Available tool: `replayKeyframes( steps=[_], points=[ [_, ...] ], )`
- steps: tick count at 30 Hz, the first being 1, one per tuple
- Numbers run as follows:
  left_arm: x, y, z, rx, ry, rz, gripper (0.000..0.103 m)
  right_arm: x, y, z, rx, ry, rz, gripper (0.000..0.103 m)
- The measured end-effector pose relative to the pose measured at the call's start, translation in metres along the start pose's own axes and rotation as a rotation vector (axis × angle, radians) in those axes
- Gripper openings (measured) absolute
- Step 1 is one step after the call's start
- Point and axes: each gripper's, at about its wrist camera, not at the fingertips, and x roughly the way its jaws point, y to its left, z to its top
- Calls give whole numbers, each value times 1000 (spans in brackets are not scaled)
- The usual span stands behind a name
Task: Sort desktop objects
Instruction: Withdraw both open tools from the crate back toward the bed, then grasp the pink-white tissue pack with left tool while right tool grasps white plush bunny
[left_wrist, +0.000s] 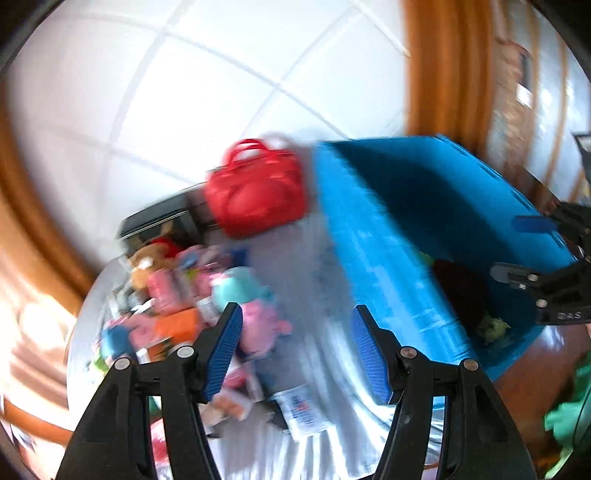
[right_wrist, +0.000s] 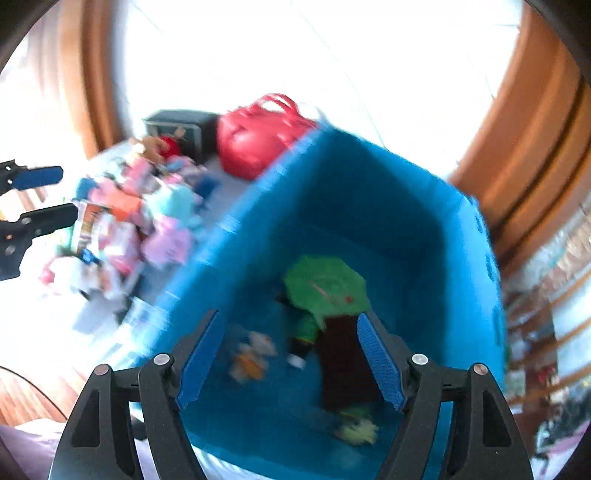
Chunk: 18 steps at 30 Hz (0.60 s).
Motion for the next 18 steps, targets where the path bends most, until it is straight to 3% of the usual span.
replayKeyframes(
  steps=[9, 12, 18],
  points=[
    [-5, 162, -85, -177, 3, 216, 60, 11, 114, 41, -36, -133, 197, 83],
    [7, 203, -124, -238, 37, 251, 60, 32, 143, 44, 1, -134, 266, 83],
    [37, 254, -207, -354, 124, 331, 60, 92, 186, 31, 54, -59, 272, 84]
  ],
)
